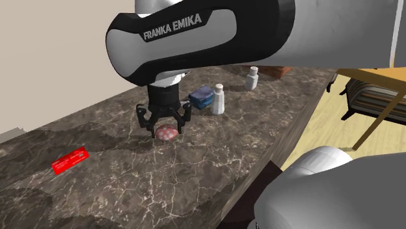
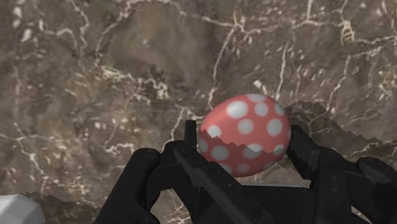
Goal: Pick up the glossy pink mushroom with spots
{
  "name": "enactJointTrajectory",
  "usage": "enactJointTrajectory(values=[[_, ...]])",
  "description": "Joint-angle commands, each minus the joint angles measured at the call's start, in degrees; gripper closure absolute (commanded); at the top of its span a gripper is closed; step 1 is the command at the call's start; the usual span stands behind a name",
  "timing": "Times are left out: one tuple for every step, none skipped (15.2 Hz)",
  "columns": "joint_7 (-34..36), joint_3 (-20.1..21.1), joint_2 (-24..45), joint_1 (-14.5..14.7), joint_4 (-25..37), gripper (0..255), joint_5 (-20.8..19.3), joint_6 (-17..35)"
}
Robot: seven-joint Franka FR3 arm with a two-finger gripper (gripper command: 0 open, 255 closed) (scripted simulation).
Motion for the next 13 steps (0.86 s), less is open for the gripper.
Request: enactJointTrajectory(values=[[0.23,-0.29,-0.51,-0.05,1.38,255,-0.24,-1.90],[0.32,-0.42,-0.65,-0.08,2.05,255,-0.37,-2.71],[0.41,-0.55,-0.77,-0.12,2.73,255,-0.48,-3.50],[0.50,-0.67,-0.88,-0.16,3.42,255,-0.60,-4.30],[0.59,-0.80,-0.97,-0.20,4.12,255,-0.72,-5.08],[0.69,-0.92,-1.05,-0.24,4.83,255,-0.83,-5.87],[0.78,-1.03,-1.11,-0.28,5.54,255,-0.94,-6.64],[0.87,-1.15,-1.16,-0.32,6.27,255,-1.05,-7.41],[0.96,-1.26,-1.19,-0.36,7.01,255,-1.16,-8.18],[1.05,-1.38,-1.21,-0.40,7.76,255,-1.27,-8.94],[1.15,-1.49,-1.21,-0.43,8.51,255,-1.37,-9.70],[1.16,-1.50,-1.22,-0.44,8.62,255,-1.39,-9.82],[1.16,-1.50,-1.22,-0.44,8.63,255,-1.39,-9.82]])
